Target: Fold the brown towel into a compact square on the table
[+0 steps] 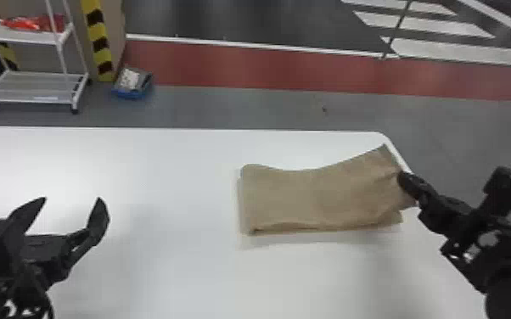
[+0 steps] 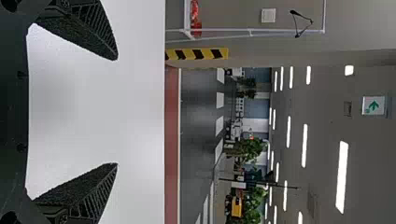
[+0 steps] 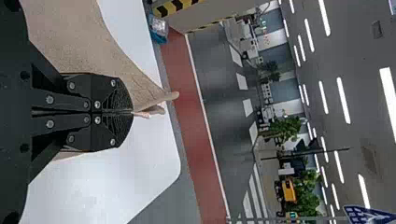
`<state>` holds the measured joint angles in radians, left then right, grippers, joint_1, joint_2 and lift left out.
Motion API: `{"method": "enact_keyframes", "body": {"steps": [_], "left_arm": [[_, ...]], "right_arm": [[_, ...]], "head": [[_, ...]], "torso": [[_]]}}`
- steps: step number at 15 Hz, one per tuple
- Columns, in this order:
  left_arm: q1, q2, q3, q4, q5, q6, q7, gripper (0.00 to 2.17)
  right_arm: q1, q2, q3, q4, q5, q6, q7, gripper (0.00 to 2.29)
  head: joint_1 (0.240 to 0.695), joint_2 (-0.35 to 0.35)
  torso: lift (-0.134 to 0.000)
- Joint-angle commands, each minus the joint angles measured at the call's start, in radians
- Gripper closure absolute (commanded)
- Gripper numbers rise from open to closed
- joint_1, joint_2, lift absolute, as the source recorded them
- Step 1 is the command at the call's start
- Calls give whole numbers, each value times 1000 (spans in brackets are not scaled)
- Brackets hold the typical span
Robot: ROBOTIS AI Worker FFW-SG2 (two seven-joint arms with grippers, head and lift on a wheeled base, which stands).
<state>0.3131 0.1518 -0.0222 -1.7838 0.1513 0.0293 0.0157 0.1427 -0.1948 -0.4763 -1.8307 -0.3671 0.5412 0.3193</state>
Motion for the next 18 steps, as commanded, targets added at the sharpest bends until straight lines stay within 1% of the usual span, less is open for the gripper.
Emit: {"method": "enact_keyframes", "body": {"steps": [1,3,5,6,7,8,9,11,13,14,15,16,18], "left_arm": [[4,-1,2,3,-1,1,0,66],[4,-1,-1,6,-1,1,0,66],[9,-1,-1,3,-1,-2,0,66],[9,-1,-2,3,-2,-2,0,66],[9,-3,-5,3,-2,-2,0,66],[11,-1,-8,1,-2,-2,0,66],[11,-1,-8,1,-2,-2,0,66],[9,-1,-13,-3,-2,-12,0,66],[7,-1,-28,-11,-2,-18,0,66],[7,-1,-36,-16,-4,-18,0,66],[7,-1,-47,-19,-6,-18,0,66],[4,-1,-65,-22,-6,-18,0,66],[-9,0,-117,-22,-6,-15,0,66]], "right_arm": [[-15,-18,10,79,34,7,3,1359],[-18,-17,7,160,33,-97,0,1359],[-41,-40,10,214,40,-106,3,1342],[-51,-43,15,229,46,-109,3,1254],[-54,-43,15,240,57,-115,1,687],[-55,-43,8,243,62,-115,0,66],[-52,-43,-2,243,62,-119,-2,-2],[-15,-34,-34,217,40,-183,-2,12],[41,-11,-67,157,34,-220,-2,46],[66,-2,-77,128,20,-223,1,46],[97,8,-81,107,-3,-263,3,46],[124,15,-81,88,-21,-287,3,46],[155,32,-81,73,-24,-327,4,49]], "head": [[695,-206],[695,-215],[695,-232],[695,-237],[695,-242],[695,-246],[695,-253],[695,-263],[695,-277],[695,-286],[695,-303],[695,-311],[695,-325]], "torso": [[-123],[-123],[-123],[-123],[-123],[-123],[-123],[-123],[-123],[-123],[-123],[-123],[-123]]}}
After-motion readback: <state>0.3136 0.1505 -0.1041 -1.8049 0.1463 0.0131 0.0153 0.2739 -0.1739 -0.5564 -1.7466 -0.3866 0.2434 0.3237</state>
